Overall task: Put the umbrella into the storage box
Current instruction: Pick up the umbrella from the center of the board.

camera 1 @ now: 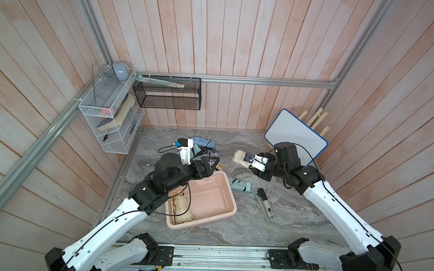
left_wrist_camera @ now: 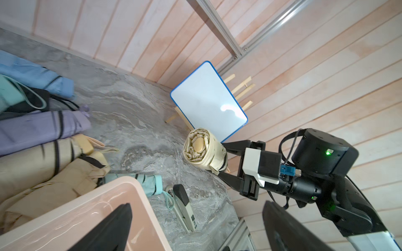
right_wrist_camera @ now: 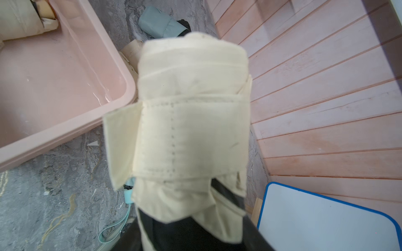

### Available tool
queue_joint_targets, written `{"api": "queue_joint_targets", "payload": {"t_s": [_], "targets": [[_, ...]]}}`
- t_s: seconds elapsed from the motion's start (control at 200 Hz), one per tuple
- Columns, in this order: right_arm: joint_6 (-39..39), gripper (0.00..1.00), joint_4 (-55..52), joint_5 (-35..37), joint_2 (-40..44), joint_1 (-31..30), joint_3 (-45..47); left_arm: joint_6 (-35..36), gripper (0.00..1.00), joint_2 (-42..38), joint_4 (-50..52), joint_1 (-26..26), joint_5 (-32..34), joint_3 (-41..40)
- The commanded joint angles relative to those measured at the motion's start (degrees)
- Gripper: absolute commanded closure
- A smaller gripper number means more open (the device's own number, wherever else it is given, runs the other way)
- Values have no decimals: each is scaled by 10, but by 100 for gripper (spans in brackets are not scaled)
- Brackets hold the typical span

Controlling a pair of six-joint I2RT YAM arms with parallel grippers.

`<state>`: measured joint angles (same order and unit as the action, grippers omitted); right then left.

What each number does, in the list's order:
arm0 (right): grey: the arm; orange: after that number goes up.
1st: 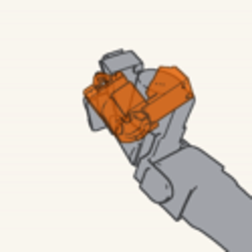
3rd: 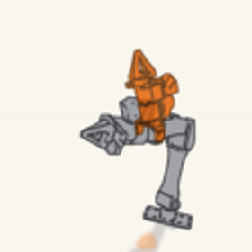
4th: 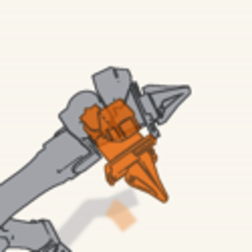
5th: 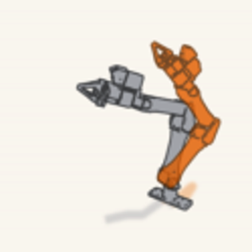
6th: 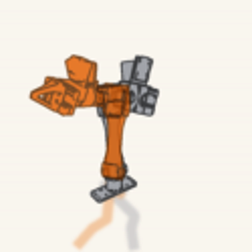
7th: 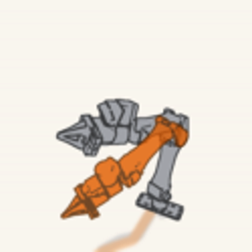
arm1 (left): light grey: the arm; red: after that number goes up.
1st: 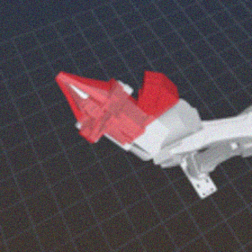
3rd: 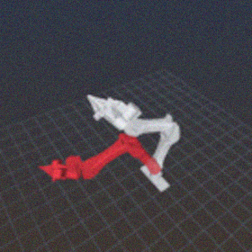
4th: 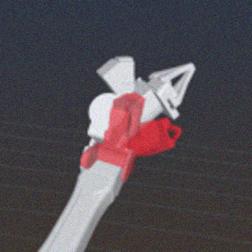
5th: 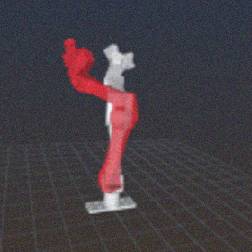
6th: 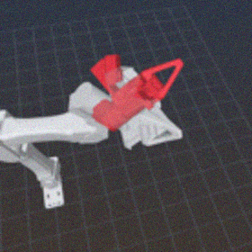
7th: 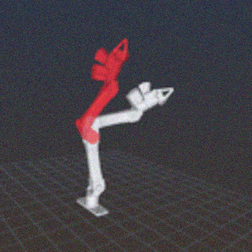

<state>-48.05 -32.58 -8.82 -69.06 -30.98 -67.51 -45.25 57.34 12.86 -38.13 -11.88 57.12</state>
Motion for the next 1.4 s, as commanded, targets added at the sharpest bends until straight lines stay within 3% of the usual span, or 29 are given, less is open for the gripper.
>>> {"api": "queue_joint_targets", "payload": {"t_s": [0.0, 0.105, 0.555, 0.805, 1.095, 1.32, 1.395], "targets": [[16, 66, -12, 19, 23, -39, -12, 5, 1, 26, -69, 4, -122, -6], [35, 66, -9, 22, 34, -73, -16, 11, 0, 58, -65, 4, -169, 1], [41, 64, 22, 2, 45, -147, 0, 33, 2, 112, -37, 4, -228, 10], [32, 61, 14, -15, 32, -149, -4, 23, 23, 100, -55, 13, -247, -13], [28, 58, 4, -22, 29, -150, -7, 12, 57, 92, -85, 21, -266, -26], [99, 31, 23, -24, 41, -149, -8, 5, 76, 98, -126, 21, -249, -14], [136, 26, 36, -29, 54, -150, -5, 10, 90, 102, -132, 21, -233, -4]]}}
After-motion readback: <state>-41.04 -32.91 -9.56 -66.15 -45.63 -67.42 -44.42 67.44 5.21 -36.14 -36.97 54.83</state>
